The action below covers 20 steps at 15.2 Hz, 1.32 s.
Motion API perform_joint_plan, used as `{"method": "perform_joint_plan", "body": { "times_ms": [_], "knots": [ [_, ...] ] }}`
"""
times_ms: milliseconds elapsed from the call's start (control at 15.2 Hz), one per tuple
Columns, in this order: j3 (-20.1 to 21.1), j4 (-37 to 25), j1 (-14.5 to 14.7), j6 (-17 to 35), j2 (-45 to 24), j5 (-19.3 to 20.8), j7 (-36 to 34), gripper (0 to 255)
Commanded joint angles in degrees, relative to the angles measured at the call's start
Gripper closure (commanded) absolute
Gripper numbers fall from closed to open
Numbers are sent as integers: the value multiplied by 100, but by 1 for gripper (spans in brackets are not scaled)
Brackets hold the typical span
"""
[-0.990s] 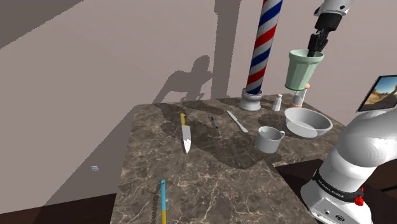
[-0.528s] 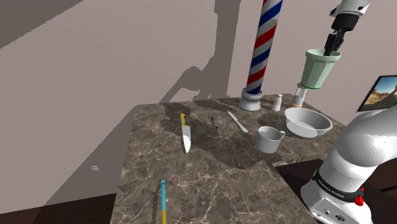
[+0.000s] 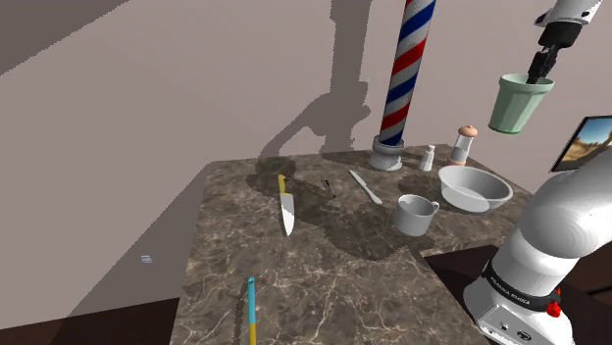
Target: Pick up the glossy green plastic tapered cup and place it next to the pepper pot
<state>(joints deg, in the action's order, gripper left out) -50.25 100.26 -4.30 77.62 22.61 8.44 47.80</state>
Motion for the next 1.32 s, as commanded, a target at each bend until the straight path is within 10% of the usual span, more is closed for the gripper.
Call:
{"method": "perform_joint_plan", "body": {
  "times_ms": [0, 330, 462, 594, 1254],
  "knots": [
    [-473, -310, 95, -17, -332, -79, 448, 255],
    [-2465, -1359, 465, -175, -2130, -1243, 2157, 255],
    [-2928, -1932, -452, -521, -3660, -2525, 3363, 255],
    [-2299, -2504, -1650, -766, -4187, -2929, 3745, 255],
    [-2520, -1333, -930, 189, -3827, -2602, 3631, 255]
  ]
}}
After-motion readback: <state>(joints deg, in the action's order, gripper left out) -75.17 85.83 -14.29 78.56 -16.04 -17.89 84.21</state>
